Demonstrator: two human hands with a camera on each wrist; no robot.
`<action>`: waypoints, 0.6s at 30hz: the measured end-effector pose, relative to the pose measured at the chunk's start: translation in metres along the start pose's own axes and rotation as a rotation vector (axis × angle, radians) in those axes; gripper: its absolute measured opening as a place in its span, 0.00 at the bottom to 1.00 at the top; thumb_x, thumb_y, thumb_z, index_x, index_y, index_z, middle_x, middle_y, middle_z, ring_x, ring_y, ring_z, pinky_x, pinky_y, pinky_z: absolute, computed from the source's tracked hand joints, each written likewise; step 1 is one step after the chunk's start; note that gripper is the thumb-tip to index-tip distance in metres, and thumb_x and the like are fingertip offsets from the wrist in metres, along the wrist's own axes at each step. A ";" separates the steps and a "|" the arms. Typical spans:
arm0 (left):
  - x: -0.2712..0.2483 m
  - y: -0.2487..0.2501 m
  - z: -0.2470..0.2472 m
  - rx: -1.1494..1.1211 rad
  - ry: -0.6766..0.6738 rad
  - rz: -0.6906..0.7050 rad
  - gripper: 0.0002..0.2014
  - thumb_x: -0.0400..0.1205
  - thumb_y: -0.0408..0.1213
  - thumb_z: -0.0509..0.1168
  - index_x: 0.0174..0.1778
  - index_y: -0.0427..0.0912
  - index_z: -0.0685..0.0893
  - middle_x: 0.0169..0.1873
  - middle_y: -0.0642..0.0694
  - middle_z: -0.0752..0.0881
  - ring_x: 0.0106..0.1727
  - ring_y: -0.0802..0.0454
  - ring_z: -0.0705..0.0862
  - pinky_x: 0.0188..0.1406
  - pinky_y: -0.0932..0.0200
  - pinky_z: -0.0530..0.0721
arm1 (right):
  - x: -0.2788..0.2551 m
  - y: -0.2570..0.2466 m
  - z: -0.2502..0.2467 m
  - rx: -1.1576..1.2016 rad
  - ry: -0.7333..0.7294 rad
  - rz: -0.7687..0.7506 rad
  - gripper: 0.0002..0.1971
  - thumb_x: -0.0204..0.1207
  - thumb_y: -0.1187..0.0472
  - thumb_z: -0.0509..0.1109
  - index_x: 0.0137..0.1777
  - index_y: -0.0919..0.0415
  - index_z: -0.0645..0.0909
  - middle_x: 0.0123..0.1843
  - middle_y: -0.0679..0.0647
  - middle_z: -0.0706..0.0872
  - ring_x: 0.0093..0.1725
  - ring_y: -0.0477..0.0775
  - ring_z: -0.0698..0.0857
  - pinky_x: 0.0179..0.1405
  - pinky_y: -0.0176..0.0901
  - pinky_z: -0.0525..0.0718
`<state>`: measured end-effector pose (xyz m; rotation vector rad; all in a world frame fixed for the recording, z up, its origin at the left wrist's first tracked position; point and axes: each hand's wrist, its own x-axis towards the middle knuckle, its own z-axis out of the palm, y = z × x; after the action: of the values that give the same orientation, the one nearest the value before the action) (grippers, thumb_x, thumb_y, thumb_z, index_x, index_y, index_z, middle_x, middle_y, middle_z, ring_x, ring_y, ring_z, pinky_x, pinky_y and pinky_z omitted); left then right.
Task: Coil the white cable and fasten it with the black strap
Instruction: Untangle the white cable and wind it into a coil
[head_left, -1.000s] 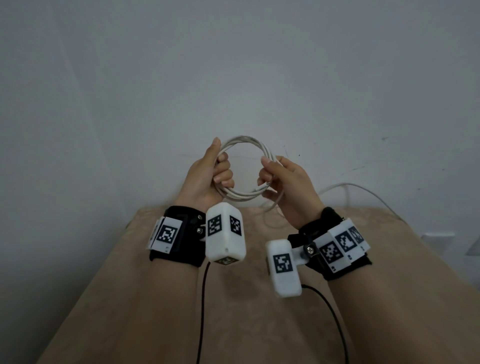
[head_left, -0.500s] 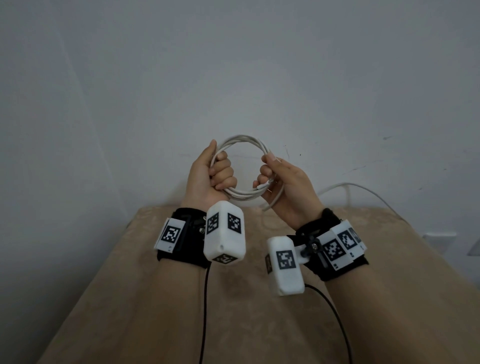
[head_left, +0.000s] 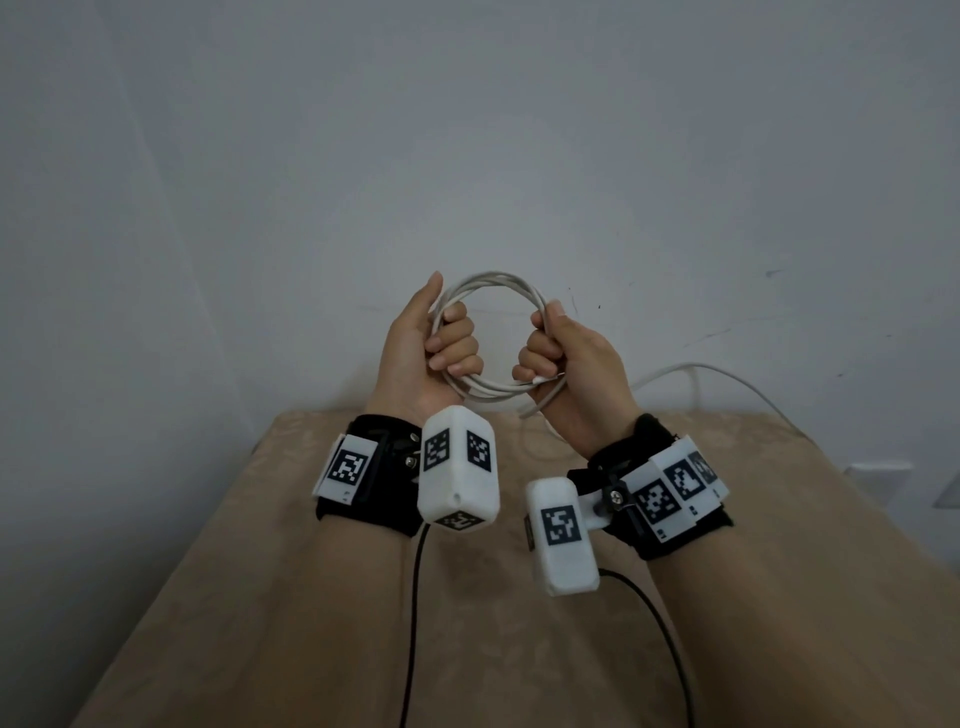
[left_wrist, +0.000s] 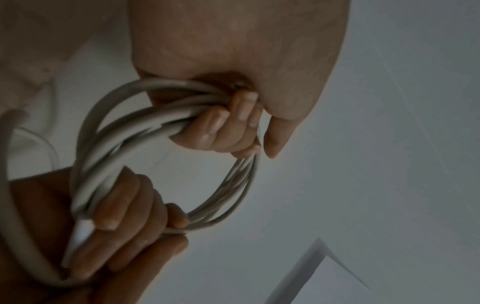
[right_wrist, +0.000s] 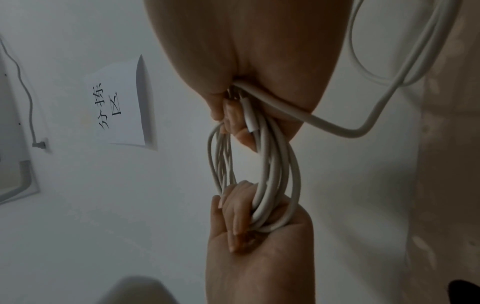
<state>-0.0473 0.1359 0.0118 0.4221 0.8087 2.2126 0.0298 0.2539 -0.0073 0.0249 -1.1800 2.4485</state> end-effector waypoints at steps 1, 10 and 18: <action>0.000 0.000 0.000 0.006 0.011 0.005 0.27 0.84 0.53 0.55 0.20 0.44 0.72 0.09 0.55 0.61 0.08 0.59 0.60 0.08 0.69 0.59 | 0.000 0.000 0.000 -0.014 0.000 -0.003 0.14 0.86 0.57 0.57 0.41 0.62 0.73 0.24 0.46 0.63 0.20 0.42 0.63 0.21 0.33 0.71; -0.002 0.006 -0.001 0.231 0.020 0.015 0.21 0.88 0.50 0.49 0.34 0.40 0.74 0.10 0.55 0.63 0.09 0.61 0.61 0.10 0.70 0.61 | 0.000 -0.001 -0.002 -0.203 0.000 -0.042 0.14 0.87 0.57 0.57 0.40 0.61 0.72 0.21 0.45 0.64 0.20 0.43 0.63 0.22 0.35 0.71; -0.013 0.012 -0.005 0.777 0.068 -0.090 0.27 0.84 0.59 0.53 0.36 0.39 0.81 0.14 0.53 0.66 0.13 0.58 0.64 0.15 0.68 0.66 | -0.003 -0.008 -0.013 -0.530 -0.121 0.117 0.16 0.86 0.55 0.58 0.37 0.61 0.74 0.23 0.46 0.61 0.21 0.44 0.59 0.20 0.36 0.65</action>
<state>-0.0471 0.1177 0.0154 0.6570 1.6851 1.7641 0.0381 0.2671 -0.0106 -0.0537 -1.8957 2.1736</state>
